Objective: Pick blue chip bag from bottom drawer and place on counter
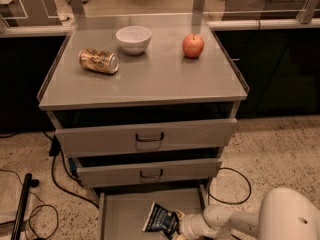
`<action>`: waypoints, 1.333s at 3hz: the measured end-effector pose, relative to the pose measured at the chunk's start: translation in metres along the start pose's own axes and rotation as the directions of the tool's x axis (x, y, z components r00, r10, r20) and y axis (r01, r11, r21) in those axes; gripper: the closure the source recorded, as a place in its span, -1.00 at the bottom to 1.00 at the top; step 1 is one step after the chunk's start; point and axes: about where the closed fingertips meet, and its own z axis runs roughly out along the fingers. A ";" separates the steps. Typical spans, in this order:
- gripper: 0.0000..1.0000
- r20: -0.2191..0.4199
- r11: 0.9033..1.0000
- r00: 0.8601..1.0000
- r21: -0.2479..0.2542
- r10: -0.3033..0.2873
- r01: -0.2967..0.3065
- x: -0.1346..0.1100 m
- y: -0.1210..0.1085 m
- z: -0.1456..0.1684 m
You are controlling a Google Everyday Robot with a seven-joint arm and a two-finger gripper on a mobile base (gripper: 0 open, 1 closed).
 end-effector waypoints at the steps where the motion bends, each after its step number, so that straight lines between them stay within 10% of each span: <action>1: -1.00 0.005 0.998 1.000 0.067 0.021 -0.021 0.016 -0.018 0.019; 2: -1.00 0.005 0.997 1.000 0.071 0.022 -0.023 0.017 -0.020 0.020; 4: -0.17 0.005 0.997 1.000 0.071 0.022 -0.023 0.017 -0.020 0.021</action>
Offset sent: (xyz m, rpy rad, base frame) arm 0.0270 -0.0114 -0.0440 -0.0274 -0.0468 -0.0997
